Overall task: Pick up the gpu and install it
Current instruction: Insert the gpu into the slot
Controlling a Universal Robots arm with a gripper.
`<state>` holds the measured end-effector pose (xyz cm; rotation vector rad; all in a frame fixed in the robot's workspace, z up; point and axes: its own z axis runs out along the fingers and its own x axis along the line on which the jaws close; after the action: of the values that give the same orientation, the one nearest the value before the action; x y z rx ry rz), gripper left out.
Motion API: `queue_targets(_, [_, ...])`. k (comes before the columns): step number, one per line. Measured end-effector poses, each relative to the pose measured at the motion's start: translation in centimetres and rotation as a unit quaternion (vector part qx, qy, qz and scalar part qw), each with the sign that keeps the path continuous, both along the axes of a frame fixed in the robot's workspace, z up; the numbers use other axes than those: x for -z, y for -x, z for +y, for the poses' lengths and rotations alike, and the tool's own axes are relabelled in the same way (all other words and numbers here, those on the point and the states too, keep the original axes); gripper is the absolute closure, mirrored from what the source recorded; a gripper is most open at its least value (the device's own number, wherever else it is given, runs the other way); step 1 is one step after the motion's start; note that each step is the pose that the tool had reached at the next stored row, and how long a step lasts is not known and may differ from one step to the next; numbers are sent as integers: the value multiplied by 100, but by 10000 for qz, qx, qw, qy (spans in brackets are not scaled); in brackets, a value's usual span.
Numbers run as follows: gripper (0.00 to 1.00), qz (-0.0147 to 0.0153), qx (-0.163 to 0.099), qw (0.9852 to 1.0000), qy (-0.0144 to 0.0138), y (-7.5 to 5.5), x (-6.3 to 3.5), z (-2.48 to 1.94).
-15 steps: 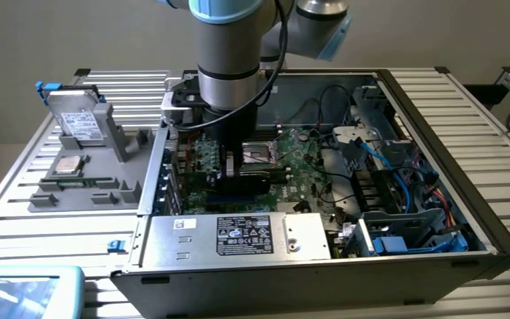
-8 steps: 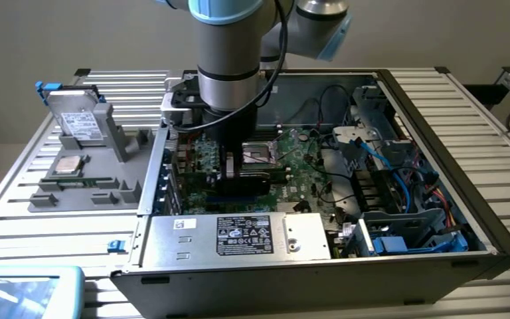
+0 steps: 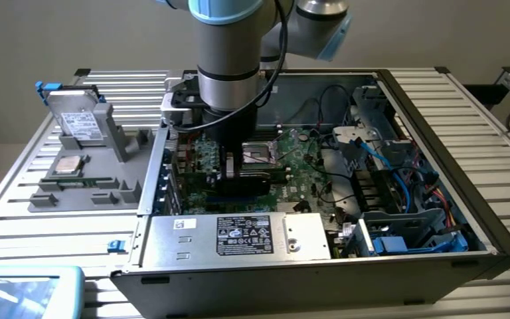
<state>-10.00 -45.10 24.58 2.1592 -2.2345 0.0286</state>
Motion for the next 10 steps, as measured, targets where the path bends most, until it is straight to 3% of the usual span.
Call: queue_targets(10, [72,-1,0,10000,7,12,1,19])
